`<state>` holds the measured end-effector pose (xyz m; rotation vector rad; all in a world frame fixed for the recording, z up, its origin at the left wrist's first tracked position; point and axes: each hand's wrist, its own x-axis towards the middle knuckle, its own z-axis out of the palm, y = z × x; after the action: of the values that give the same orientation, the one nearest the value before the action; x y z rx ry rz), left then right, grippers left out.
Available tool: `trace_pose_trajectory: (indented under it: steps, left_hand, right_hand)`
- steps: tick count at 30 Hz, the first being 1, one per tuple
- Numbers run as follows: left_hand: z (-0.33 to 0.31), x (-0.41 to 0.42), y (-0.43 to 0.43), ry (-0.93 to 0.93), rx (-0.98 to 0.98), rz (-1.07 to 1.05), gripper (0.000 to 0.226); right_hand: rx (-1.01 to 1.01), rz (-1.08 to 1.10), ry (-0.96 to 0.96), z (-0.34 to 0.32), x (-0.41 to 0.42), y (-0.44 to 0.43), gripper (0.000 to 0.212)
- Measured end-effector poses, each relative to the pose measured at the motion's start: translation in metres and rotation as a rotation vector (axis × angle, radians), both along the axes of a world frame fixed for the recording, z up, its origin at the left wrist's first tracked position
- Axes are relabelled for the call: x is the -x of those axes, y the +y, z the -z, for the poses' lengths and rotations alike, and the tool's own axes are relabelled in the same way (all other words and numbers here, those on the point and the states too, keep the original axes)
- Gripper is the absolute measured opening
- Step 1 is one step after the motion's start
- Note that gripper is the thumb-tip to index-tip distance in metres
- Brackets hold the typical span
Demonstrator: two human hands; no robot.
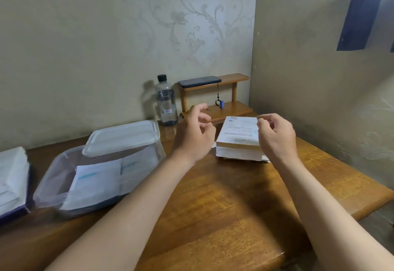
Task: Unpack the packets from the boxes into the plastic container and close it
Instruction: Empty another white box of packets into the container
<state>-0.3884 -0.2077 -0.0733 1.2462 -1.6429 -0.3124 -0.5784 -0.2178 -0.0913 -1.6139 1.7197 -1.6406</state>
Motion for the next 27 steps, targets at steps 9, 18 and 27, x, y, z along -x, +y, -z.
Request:
trace_pose_trajectory:
  steps: [9, 18, 27]
  left_hand:
    - [-0.049, -0.116, 0.063, -0.168, 0.085, -0.129, 0.026]
    - [-0.057, -0.259, 0.137, -0.149, 0.004, -0.465, 0.021]
    - [-0.018, -0.388, 0.201, 0.080, -0.246, -0.712, 0.035]
  right_hand:
    - [-0.046, -0.101, 0.258, -0.063, -0.098, 0.023, 0.023]
    - [-0.027, -0.511, 0.390, -0.082, -0.277, 0.072, 0.027]
    - [-0.193, -0.843, 0.515, -0.066, -0.433, 0.107, 0.035]
